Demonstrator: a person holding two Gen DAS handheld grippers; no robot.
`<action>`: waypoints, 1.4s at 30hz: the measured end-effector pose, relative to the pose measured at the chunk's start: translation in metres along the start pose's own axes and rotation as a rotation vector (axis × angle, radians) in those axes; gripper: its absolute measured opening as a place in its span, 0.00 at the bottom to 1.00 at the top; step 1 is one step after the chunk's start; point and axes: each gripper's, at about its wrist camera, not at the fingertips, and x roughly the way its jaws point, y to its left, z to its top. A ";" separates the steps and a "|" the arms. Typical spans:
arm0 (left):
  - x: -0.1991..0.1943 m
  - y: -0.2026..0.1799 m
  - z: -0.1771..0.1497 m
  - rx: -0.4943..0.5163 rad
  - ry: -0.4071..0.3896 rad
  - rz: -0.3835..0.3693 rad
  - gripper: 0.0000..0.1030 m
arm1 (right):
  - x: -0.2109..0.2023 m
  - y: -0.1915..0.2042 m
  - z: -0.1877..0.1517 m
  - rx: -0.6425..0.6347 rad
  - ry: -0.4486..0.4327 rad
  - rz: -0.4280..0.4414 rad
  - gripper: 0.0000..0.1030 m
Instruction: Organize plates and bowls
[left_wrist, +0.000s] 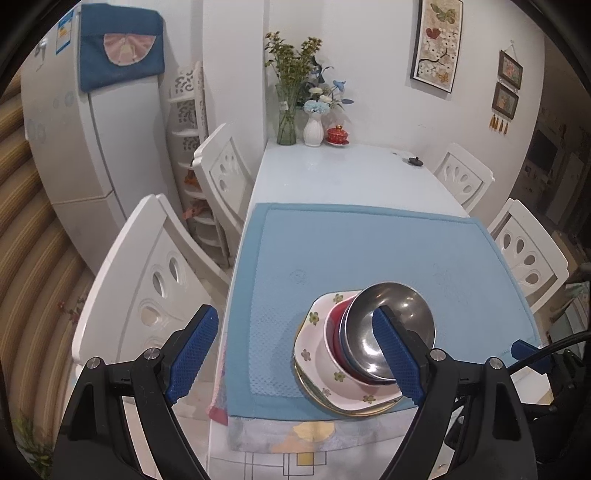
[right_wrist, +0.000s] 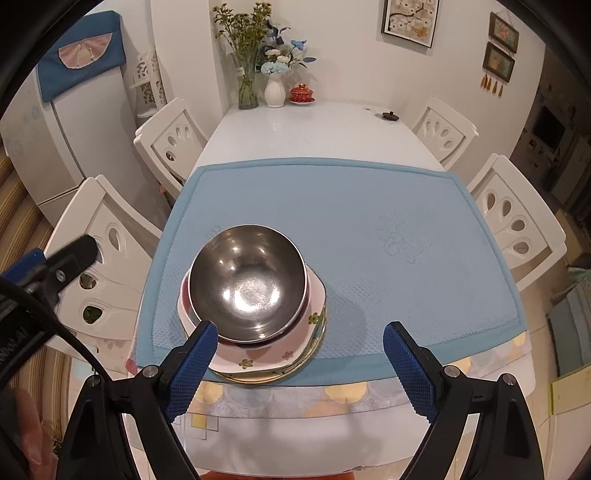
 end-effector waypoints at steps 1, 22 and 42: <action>-0.002 -0.002 0.000 0.008 -0.007 0.003 0.83 | 0.000 -0.001 0.000 -0.002 -0.001 -0.007 0.87; 0.001 -0.018 -0.003 0.043 0.018 -0.018 0.84 | -0.011 -0.011 -0.001 -0.017 -0.030 -0.070 0.87; 0.005 -0.022 -0.006 0.045 0.052 -0.017 0.84 | -0.006 -0.012 -0.005 0.009 0.003 -0.029 0.87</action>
